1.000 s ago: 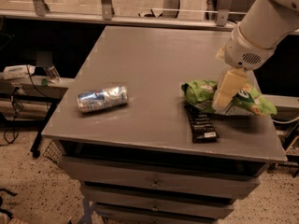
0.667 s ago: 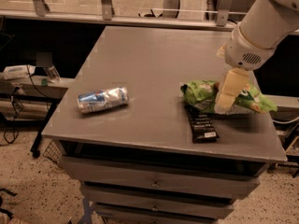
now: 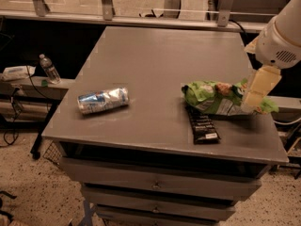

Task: Move green rice chip bag near rxbar chocolate

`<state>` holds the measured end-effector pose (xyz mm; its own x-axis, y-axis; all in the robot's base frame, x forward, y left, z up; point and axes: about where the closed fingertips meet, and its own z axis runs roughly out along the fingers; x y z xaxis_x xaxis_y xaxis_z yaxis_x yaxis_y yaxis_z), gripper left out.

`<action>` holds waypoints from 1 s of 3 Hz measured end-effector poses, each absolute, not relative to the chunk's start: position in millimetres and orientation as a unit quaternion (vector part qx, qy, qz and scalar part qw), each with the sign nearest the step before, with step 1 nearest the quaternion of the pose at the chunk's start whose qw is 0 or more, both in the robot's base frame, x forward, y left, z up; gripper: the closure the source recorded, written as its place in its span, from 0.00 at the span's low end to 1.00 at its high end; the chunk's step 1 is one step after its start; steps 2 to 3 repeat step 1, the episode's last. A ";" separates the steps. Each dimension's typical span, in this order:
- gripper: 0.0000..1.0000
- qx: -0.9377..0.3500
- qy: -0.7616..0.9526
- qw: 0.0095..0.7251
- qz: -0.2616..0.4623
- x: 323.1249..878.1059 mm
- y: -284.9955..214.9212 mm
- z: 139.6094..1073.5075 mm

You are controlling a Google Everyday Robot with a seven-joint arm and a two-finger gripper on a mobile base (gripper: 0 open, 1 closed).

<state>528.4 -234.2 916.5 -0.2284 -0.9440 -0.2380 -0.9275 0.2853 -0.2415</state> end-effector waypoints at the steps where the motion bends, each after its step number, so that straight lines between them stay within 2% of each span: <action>1: 0.00 -0.555 0.810 0.187 -0.039 523.5 -286.9 924.0; 3: 0.00 -0.555 0.810 0.187 -0.039 523.5 -286.9 924.0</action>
Offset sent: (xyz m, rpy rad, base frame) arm 0.0000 0.0000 0.0000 0.0000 0.0000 0.0000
